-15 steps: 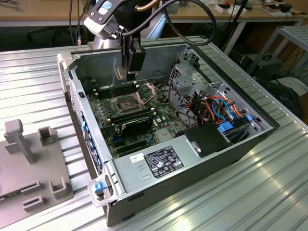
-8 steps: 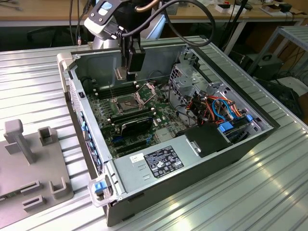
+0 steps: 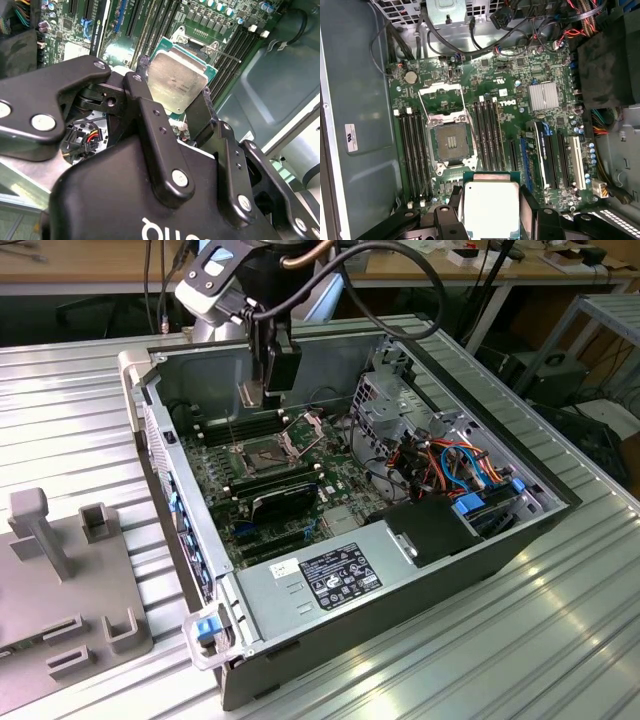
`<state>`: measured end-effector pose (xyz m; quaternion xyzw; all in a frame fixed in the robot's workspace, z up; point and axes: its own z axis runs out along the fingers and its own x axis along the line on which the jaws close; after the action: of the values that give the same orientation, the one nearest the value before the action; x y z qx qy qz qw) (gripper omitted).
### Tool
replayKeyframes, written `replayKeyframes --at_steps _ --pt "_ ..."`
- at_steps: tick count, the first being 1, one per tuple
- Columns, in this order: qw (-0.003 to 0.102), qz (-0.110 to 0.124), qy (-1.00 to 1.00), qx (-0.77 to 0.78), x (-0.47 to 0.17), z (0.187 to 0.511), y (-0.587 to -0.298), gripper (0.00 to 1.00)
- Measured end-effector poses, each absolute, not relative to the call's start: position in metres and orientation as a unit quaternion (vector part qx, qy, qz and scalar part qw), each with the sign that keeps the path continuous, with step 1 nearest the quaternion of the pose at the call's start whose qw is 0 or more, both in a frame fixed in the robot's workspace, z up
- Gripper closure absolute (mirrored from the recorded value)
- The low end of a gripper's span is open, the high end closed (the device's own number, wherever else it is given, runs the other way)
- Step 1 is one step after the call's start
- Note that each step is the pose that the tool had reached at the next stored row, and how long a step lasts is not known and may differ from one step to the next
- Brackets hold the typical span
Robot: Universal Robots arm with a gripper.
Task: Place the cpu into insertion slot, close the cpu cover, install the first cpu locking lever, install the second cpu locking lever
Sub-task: 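Place the cpu into insertion slot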
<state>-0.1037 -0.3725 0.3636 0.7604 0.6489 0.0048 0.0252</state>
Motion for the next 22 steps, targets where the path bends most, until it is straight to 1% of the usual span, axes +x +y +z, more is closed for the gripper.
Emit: replayKeyframes --at_steps 22 --pt "0.025 0.005 0.668 0.744 -0.1027 0.3571 -0.3725 0.45"
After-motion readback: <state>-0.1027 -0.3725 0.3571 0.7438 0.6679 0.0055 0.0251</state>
